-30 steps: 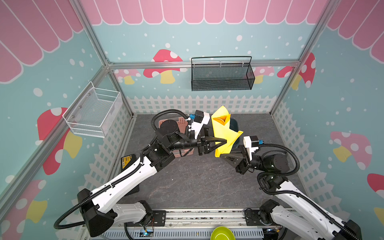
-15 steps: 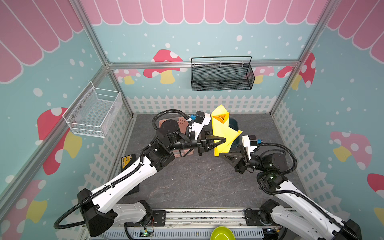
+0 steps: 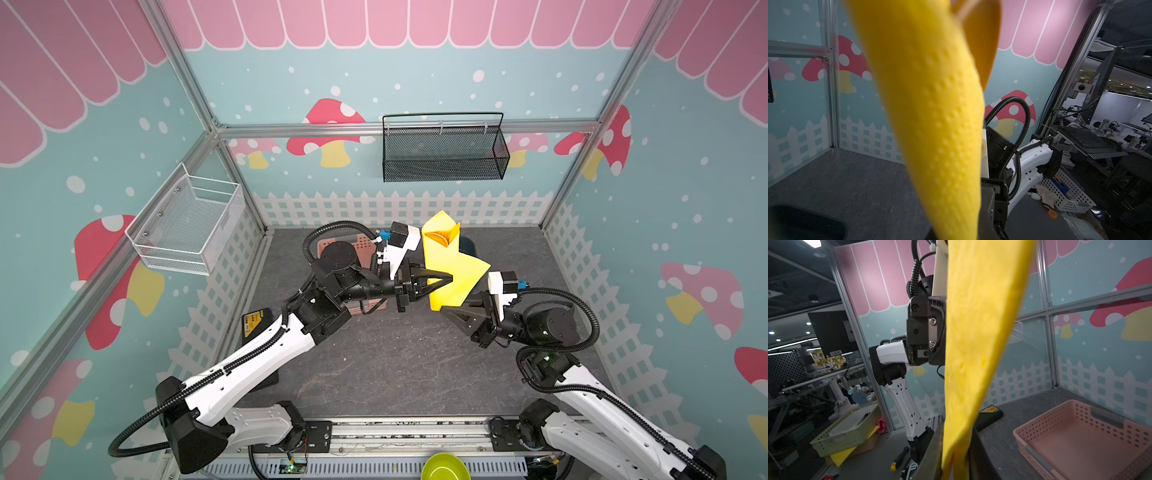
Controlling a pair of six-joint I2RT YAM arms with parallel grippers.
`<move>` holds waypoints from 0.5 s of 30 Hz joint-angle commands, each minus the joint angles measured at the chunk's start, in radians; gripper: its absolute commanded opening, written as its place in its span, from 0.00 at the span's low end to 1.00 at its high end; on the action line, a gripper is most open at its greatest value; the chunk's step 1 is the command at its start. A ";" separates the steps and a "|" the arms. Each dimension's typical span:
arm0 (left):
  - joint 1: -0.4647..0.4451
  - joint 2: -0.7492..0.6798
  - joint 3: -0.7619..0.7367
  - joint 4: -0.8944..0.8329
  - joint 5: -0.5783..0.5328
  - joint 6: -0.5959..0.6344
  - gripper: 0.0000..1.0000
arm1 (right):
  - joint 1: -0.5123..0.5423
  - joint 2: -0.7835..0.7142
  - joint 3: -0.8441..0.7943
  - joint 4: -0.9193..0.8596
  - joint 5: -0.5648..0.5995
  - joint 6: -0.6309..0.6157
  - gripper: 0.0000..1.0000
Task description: Place the utensils on the paper napkin and roll it up
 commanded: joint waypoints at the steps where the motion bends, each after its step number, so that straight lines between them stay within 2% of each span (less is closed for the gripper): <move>1: 0.005 -0.027 -0.017 0.020 -0.021 -0.003 0.08 | 0.007 -0.040 0.000 -0.002 0.027 -0.027 0.34; 4: 0.004 -0.033 -0.022 0.012 -0.021 0.001 0.08 | 0.006 -0.066 0.019 -0.047 0.070 -0.043 0.43; 7: 0.005 -0.037 -0.025 0.004 -0.016 0.003 0.08 | 0.007 -0.089 0.052 -0.106 0.134 -0.062 0.47; 15: 0.005 -0.054 -0.043 0.003 -0.004 -0.001 0.07 | 0.007 -0.113 0.155 -0.227 0.270 -0.097 0.47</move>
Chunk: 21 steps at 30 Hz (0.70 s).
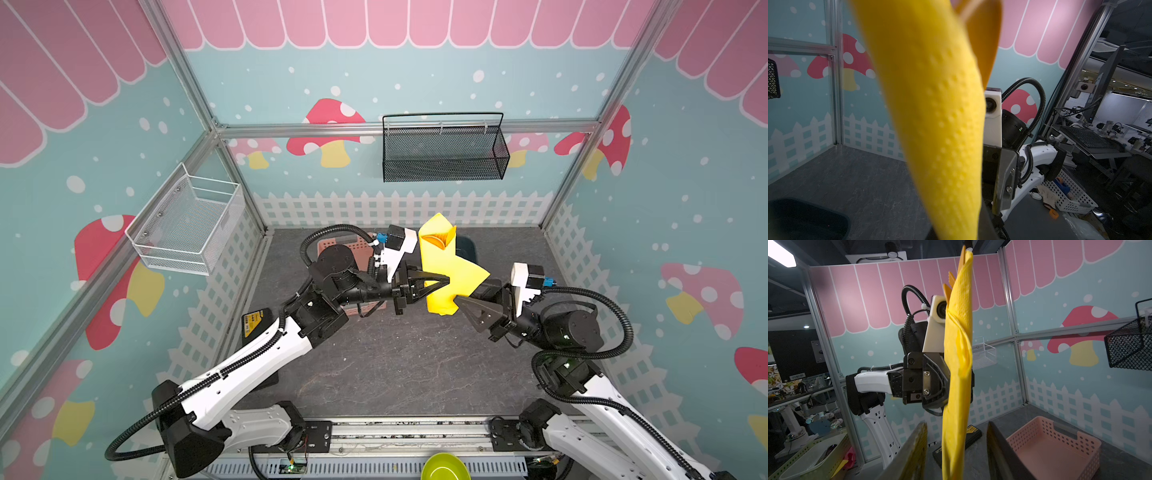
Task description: Place the utensils on the paper napkin and roll it up
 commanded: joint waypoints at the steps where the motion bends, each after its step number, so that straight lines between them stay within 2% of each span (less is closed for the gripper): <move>1: 0.005 -0.027 -0.016 0.007 0.006 -0.002 0.06 | 0.005 -0.016 0.048 -0.046 0.078 -0.027 0.46; 5: 0.005 -0.034 -0.021 0.010 0.007 -0.003 0.06 | 0.004 -0.006 0.084 -0.062 0.096 -0.034 0.37; 10: 0.005 -0.043 -0.026 0.010 0.009 -0.004 0.06 | 0.005 -0.010 0.097 -0.074 0.119 -0.029 0.14; 13: 0.006 -0.048 -0.029 0.009 0.013 -0.004 0.06 | 0.005 -0.015 0.106 -0.094 0.139 -0.036 0.04; 15: 0.005 -0.051 -0.029 0.006 0.017 -0.004 0.06 | 0.005 -0.016 0.113 -0.100 0.144 -0.043 0.00; 21: 0.005 -0.060 -0.036 0.006 0.018 -0.003 0.05 | 0.005 -0.007 0.130 -0.126 0.171 -0.072 0.00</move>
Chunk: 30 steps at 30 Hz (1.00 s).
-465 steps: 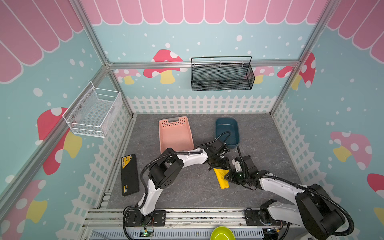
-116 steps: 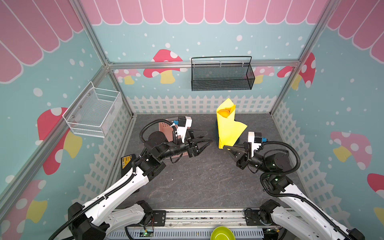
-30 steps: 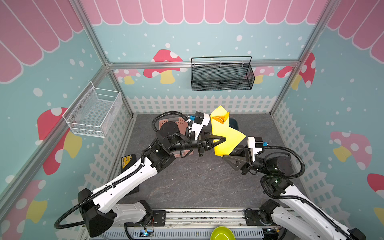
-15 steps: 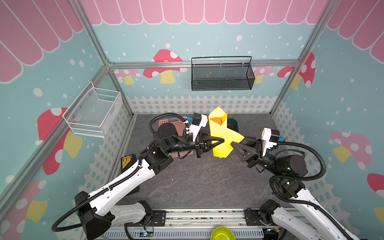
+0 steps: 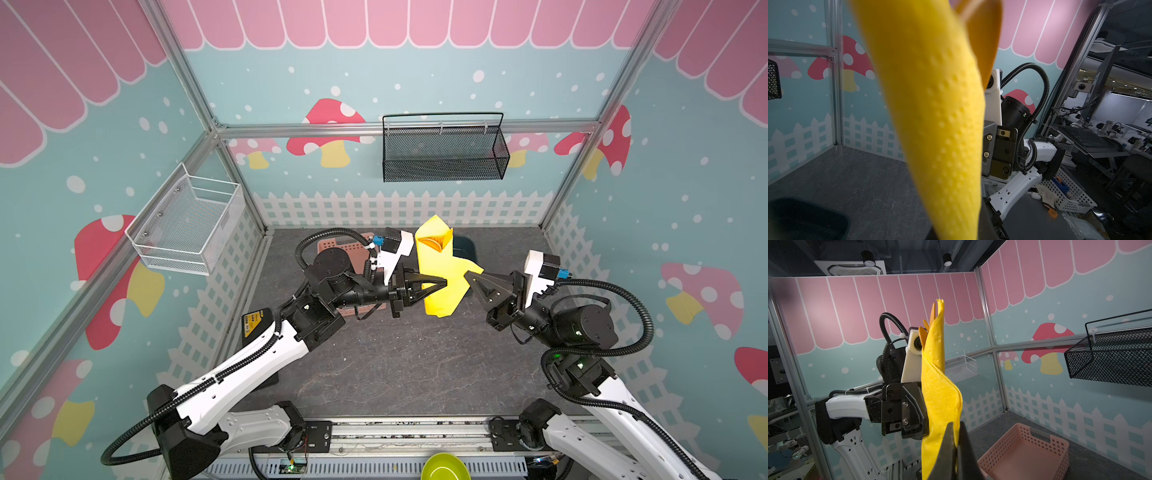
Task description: Place the utensils on the paper napkin and roll it up
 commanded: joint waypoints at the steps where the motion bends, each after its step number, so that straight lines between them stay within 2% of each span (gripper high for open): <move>1: 0.005 -0.035 -0.018 0.008 0.018 -0.003 0.05 | 0.005 -0.005 0.033 -0.006 0.057 -0.032 0.00; 7: 0.005 -0.033 -0.021 0.037 0.047 -0.021 0.04 | 0.004 0.027 0.045 -0.038 0.101 -0.051 0.00; 13: 0.005 -0.032 -0.025 0.048 0.053 -0.033 0.04 | 0.005 0.075 0.059 -0.026 0.060 -0.050 0.01; 18: 0.012 -0.043 -0.017 -0.045 -0.074 0.016 0.04 | 0.004 0.054 0.062 -0.049 0.073 -0.056 0.13; 22: 0.022 -0.046 -0.008 -0.100 -0.176 0.033 0.04 | 0.004 0.017 0.062 -0.103 0.105 -0.070 0.27; 30: 0.034 -0.030 0.005 -0.130 -0.224 0.034 0.04 | 0.004 -0.005 0.066 -0.131 0.032 -0.084 0.29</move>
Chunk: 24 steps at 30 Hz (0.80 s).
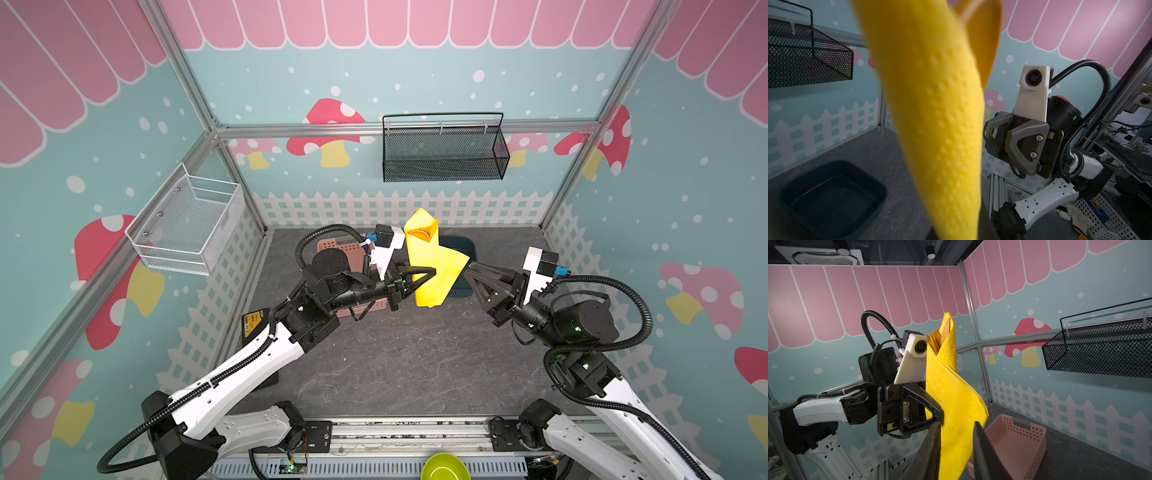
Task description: Place the utensils on the paper napkin and roll it up
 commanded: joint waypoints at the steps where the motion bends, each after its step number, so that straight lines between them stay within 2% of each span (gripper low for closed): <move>1: 0.005 -0.002 0.026 -0.025 -0.038 0.024 0.04 | -0.004 0.003 0.034 -0.011 -0.072 -0.032 0.29; 5: 0.005 0.005 0.027 -0.018 -0.025 0.018 0.04 | -0.005 0.062 0.064 -0.012 -0.202 -0.030 0.30; 8: 0.005 0.013 0.028 0.002 0.021 0.008 0.04 | -0.004 0.106 0.077 -0.009 -0.249 -0.014 0.33; 18: 0.005 0.008 0.017 0.031 0.073 -0.010 0.03 | -0.004 0.136 0.090 -0.058 -0.221 -0.032 0.38; 24: 0.005 0.010 0.015 0.051 0.089 -0.021 0.03 | -0.003 0.144 0.091 -0.060 -0.244 -0.032 0.39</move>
